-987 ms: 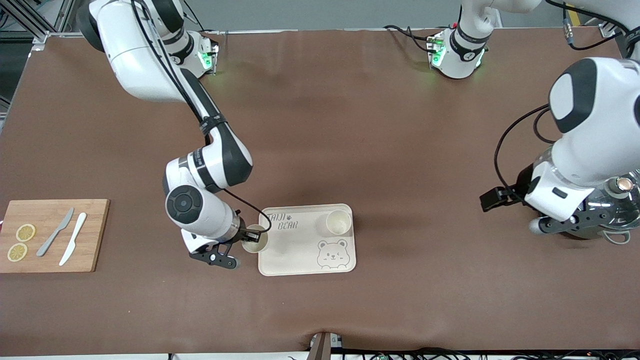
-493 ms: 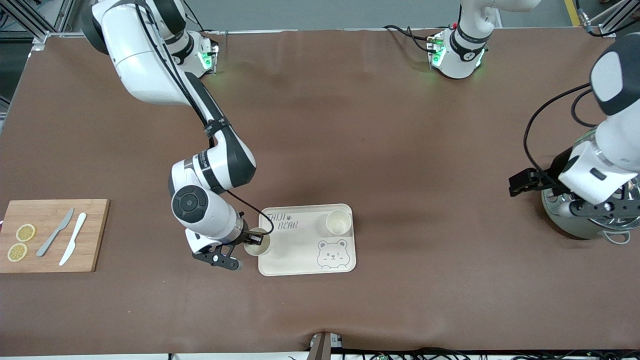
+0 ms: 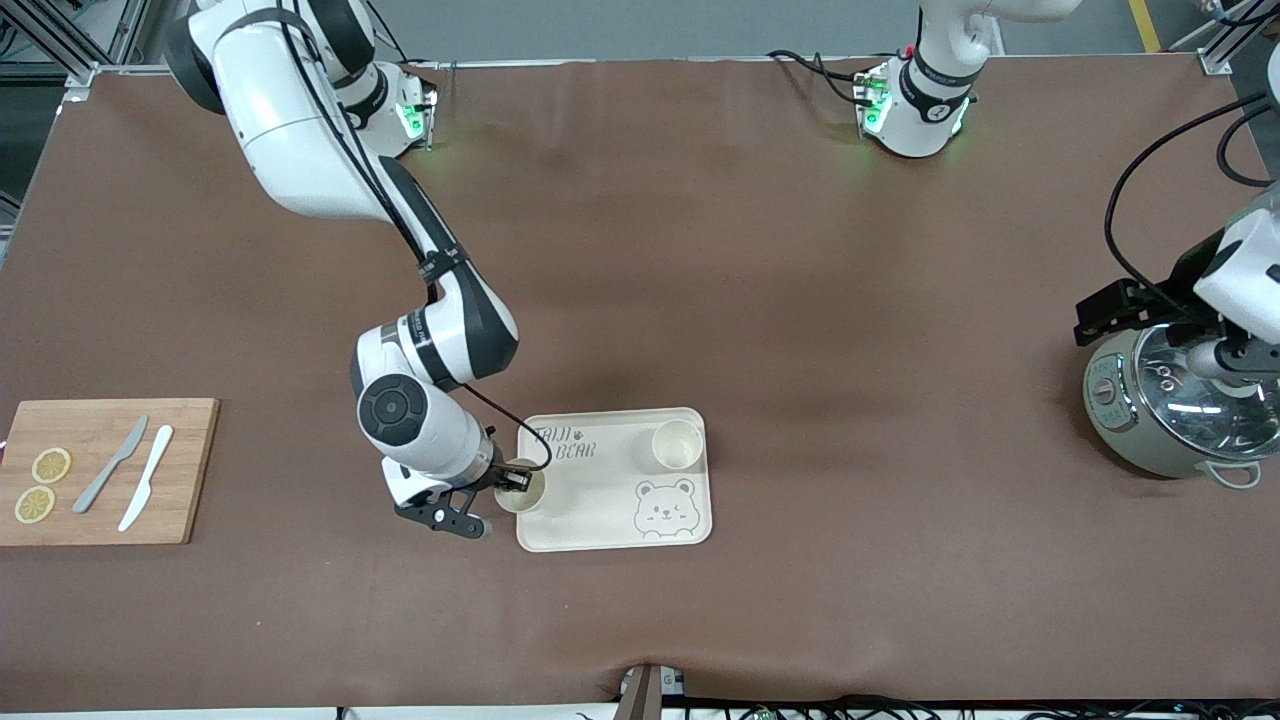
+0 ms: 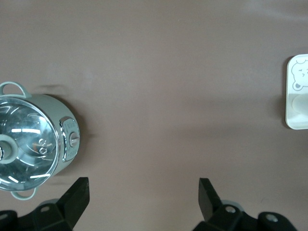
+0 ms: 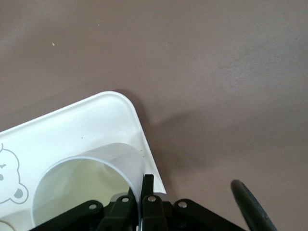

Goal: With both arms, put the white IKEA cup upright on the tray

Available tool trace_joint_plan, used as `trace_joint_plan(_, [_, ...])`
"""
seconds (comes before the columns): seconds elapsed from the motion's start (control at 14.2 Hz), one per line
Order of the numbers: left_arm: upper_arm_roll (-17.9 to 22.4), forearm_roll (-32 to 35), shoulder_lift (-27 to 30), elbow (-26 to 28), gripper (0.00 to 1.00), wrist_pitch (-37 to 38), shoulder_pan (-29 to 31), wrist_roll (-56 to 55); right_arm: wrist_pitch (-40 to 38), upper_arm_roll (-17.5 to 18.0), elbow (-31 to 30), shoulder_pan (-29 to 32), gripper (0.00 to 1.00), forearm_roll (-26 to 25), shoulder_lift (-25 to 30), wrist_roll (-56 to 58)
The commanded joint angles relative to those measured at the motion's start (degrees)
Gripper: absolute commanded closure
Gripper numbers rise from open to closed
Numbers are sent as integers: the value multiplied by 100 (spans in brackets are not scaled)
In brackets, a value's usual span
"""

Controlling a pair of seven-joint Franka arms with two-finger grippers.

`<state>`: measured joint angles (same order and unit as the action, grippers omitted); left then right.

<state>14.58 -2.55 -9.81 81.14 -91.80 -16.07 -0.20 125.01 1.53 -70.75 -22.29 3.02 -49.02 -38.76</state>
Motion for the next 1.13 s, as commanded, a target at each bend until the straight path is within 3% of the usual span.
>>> trace_joint_plan(0.0, [-52, 158, 445, 507, 0, -48, -2, 72, 199, -4, -27, -73, 100, -38, -55, -254])
trace_joint_plan(0.35, [-70, 273, 542, 605, 0, -127, -2, 64, 374, -4, -36, -170, 100, -21, -143, -299])
trace_joint_plan(1.06, [-70, 255, 191, 157, 0, -171, -2, -42, 507, -13, -71, -240, 100, -56, -230, -448])
